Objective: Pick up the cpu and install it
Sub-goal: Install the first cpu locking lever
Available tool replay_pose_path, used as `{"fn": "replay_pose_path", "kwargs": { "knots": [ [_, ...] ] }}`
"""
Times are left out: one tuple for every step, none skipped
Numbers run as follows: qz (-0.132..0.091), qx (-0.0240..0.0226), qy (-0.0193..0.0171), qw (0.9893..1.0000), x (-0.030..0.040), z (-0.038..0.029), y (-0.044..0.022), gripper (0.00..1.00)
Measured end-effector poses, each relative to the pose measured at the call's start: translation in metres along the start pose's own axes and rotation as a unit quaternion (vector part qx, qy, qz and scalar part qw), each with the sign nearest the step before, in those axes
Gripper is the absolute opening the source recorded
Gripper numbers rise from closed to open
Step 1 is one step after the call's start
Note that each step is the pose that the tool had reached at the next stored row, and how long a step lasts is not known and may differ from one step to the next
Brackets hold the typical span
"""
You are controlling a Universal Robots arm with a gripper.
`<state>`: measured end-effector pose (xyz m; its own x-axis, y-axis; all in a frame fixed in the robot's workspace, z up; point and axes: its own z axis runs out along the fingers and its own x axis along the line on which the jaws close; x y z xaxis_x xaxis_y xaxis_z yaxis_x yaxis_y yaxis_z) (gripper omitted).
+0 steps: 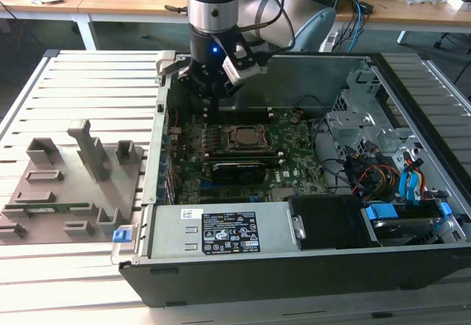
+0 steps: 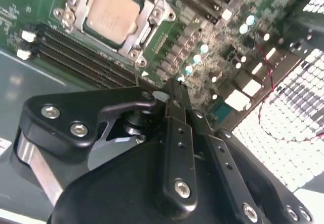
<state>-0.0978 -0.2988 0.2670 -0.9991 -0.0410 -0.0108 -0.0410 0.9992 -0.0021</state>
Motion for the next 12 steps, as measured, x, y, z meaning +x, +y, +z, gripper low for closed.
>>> {"fn": "replay_pose_path", "kwargs": {
  "knots": [
    [0.0, -0.0027, -0.0001, 1.0, 0.0004, 0.0002, 0.0018, 0.11],
    [0.0, -0.0055, -0.0002, 1.0, 0.0005, 0.0004, 0.0026, 0.11],
    [0.0, -0.0084, -0.0004, 1.0, 0.0005, 0.0013, 0.0034, 0.11],
    [0.0, -0.0079, -0.0003, 1.0, 0.0003, 0.0023, 0.0042, 0.11],
    [0.0, -0.0077, -0.0003, 1.0, -0.0015, 0.0033, 0.007, 0.11],
    [0.0, -0.0078, -0.0003, 1.0, -0.0035, 0.0039, 0.0101, 0.11],
    [0.0, -0.0078, -0.0002, 1.0, -0.0064, 0.0042, 0.0122, 0.11],
    [0.0, -0.0078, -0.0002, 1.0, -0.0096, 0.0043, 0.0123, 0.11],
    [0.0, -0.0078, -0.0002, 1.0, -0.0135, 0.0044, 0.0122, 0.11],
    [0.0, -0.0078, 0.0, 1.0, -0.0191, 0.0045, 0.0119, 0.11],
    [0.0, -0.0078, 0.0005, 1.0, -0.0264, 0.0046, 0.0117, 0.11],
    [0.0, -0.0079, 0.0008, 1.0, -0.0294, 0.0047, 0.0115, 0.11]
  ]
}}
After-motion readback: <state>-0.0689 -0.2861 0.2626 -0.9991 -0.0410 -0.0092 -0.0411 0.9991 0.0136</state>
